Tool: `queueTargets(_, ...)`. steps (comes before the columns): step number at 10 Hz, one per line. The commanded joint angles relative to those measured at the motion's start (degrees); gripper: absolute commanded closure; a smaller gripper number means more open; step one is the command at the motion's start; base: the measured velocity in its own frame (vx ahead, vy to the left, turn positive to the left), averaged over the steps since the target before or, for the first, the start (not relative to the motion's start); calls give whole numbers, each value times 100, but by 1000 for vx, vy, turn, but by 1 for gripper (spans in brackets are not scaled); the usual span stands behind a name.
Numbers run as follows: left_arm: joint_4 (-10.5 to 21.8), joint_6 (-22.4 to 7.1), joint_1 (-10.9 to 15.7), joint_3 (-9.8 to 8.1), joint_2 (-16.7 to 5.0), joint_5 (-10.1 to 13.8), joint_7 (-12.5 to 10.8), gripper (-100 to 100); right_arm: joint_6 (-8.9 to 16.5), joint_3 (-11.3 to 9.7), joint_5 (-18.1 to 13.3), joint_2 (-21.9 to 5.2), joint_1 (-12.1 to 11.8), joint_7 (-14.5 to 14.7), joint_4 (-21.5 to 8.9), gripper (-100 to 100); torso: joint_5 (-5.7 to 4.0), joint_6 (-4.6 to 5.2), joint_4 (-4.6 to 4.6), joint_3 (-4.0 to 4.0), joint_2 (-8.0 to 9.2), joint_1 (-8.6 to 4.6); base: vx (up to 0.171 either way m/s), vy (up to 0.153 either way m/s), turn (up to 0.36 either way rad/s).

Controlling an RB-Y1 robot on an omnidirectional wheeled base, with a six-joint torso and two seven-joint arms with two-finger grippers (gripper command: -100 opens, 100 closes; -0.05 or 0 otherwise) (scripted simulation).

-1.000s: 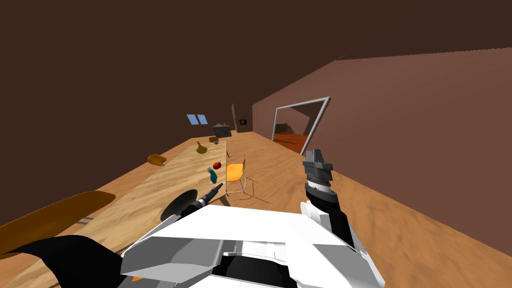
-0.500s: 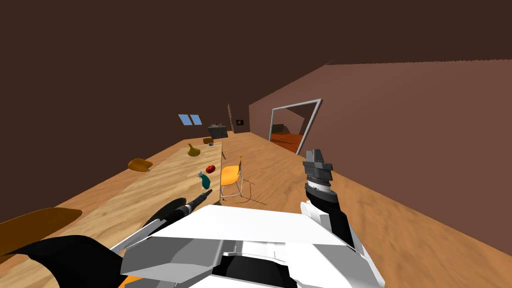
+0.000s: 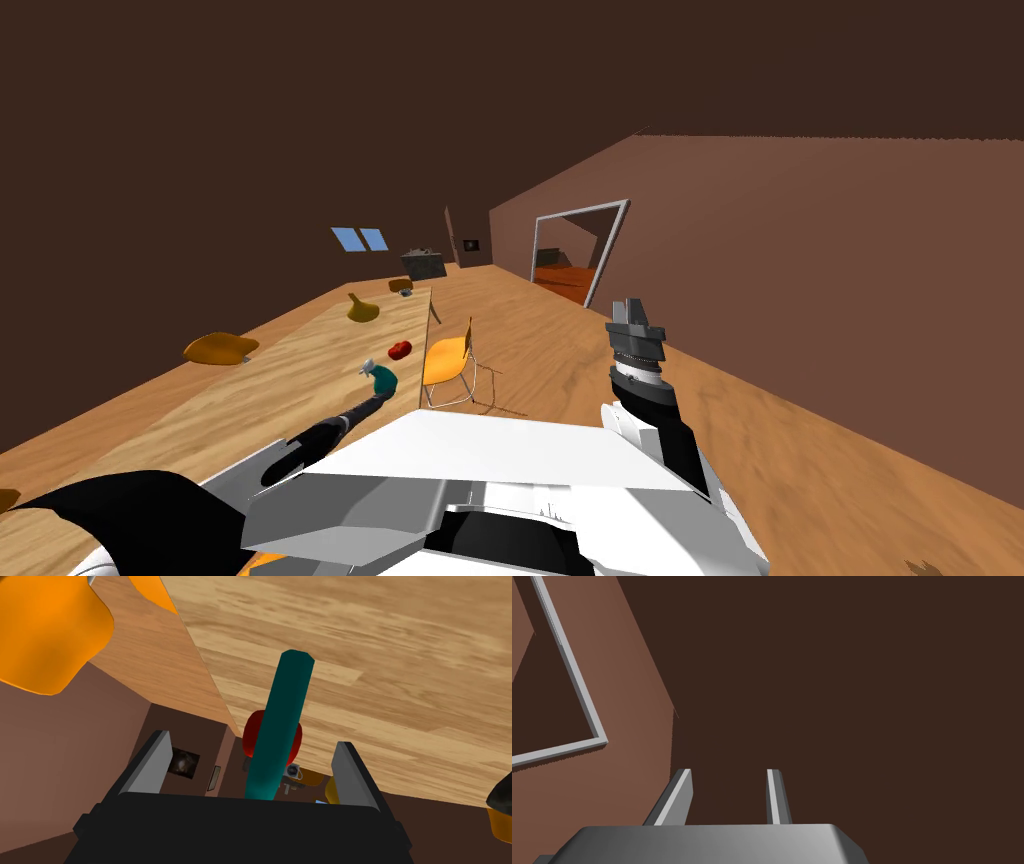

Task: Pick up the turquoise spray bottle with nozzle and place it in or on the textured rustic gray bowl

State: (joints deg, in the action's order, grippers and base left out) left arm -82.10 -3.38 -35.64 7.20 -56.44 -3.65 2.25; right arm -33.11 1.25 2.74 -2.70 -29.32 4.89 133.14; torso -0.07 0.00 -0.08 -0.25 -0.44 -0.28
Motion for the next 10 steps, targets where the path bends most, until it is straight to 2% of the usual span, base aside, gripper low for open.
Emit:
queueTargets(1,171,-100,-142,-152,-165,-75,1,-100,0,0,0,0,0,0,0,0,0,0,0,0,0,0,102,-60,-127)
queueTargets(4,511,-317,-210,-325,-473,-182,-54,-100,0,0,0,0,0,0,0,0,2,-2,1,4,8,9,105,-45,-95)
queueTargets(6,499,-297,-255,-357,-480,-185,-52,-100,0,0,0,0,0,0,0,0,2,-1,1,3,6,9,72,-23,-43)
queueTargets(7,515,-302,-250,-359,-492,-184,-60,0,0,1,0,0,0,0,0,0,5,-3,4,13,24,16,9,-2,1)
queueTargets(8,702,-264,-116,-338,-331,-240,2,-100,0,1,0,0,1,0,0,0,6,-3,8,21,38,20,12,28,-70)
queueTargets(10,891,-226,18,-317,-172,-296,62,-100,0,1,0,-1,1,0,0,0,10,-1,9,23,40,42,19,53,-69)
